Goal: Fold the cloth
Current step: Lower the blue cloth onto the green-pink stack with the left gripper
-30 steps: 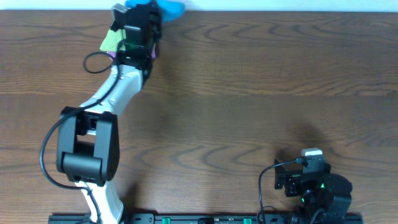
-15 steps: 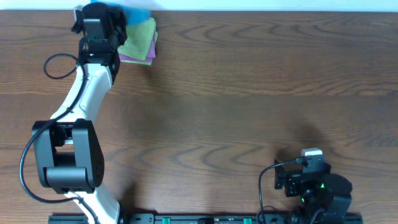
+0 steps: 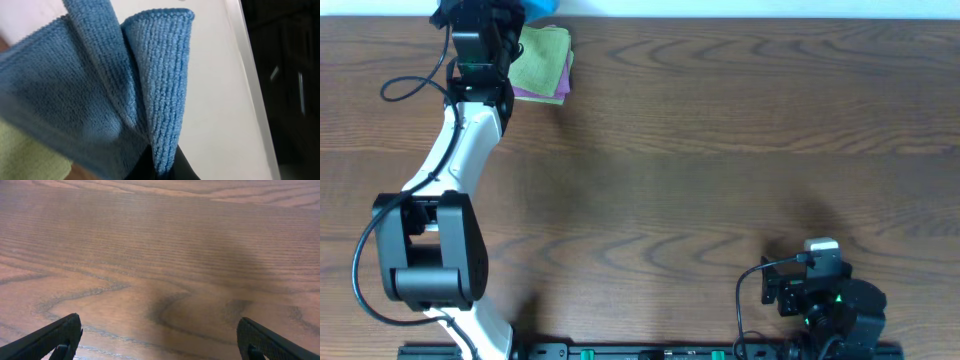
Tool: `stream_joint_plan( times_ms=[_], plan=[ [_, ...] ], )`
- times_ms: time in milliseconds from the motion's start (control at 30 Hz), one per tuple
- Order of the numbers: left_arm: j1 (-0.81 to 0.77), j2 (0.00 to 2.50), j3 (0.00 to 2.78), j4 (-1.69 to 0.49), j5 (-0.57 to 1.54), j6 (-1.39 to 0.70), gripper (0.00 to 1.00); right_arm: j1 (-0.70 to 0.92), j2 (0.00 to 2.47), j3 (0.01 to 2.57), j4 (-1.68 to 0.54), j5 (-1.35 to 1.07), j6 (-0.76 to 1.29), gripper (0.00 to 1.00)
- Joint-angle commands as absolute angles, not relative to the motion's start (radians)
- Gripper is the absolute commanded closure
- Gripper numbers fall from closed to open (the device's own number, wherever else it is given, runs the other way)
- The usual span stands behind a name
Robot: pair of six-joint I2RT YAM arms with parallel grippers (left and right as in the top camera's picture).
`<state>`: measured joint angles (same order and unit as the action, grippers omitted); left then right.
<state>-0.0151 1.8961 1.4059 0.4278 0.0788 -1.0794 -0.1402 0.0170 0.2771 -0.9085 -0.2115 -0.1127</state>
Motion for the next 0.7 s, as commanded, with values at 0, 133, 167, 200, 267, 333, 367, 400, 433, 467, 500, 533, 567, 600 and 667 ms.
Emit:
stream_joint_plan(
  times_ms=[0,133,167,200,267,333,367,400,433,467,500,533,567,600,667],
  plan=[
    [-0.015,1.944,1.419,0.444,0.078,-1.013,0.94,-0.148,0.009,0.273,-0.911,-0.213,-0.105,0.01],
    [-0.015,1.981,1.419,0.513,0.078,-0.969,0.94,-0.148,0.009,0.273,-0.911,-0.213,-0.105,0.01],
    [-0.015,1.99,1.419,0.536,0.078,-0.965,0.94,-0.148,0.009,0.273,-0.911,-0.213,-0.105,0.01],
    [-0.015,1.998,1.419,0.549,0.078,-0.965,0.94,-0.148,0.009,0.273,-0.911,-0.213,-0.105,0.01],
    [-0.015,2.014,1.419,0.577,0.078,-0.964,0.94,-0.148,0.009,0.273,-0.911,-0.213,-0.105,0.01],
    [-0.015,2.028,1.419,0.587,0.08,-0.965,0.94,-0.148,0.009,0.273,-0.911,-0.213,-0.105,0.01],
    [-0.015,2.036,1.419,0.587,0.086,-0.965,0.94,-0.148,0.009,0.273,-0.911,-0.213,-0.105,0.01],
    [-0.015,2.041,1.419,0.583,0.092,-0.965,0.94,-0.148,0.009,0.273,-0.911,-0.213,-0.105,0.01],
    [-0.015,2.044,1.419,0.578,0.102,-0.964,0.95,-0.148,0.009,0.273,-0.911,-0.213,-0.105,0.01],
    [-0.015,2.049,1.419,0.578,0.109,-0.965,0.94,-0.148,0.009,0.273,-0.911,-0.213,-0.105,0.01],
    [-0.015,2.053,1.419,0.577,0.115,-0.965,0.94,-0.148,0.009,0.273,-0.911,-0.213,-0.105,0.01],
    [-0.015,2.056,1.419,0.576,0.125,-0.964,0.94,-0.148,0.009,0.273,-0.911,-0.213,-0.105,0.01],
    [-0.015,2.061,1.419,0.574,0.131,-0.964,0.94,-0.148,0.009,0.273,-0.911,-0.213,-0.105,0.01],
    [-0.015,2.065,1.419,0.573,0.137,-0.965,0.94,-0.148,0.009,0.273,-0.911,-0.213,-0.105,0.01],
    [-0.015,2.072,1.419,0.573,0.15,-0.964,0.94,-0.148,0.009,0.273,-0.911,-0.213,-0.105,0.01]
  ],
)
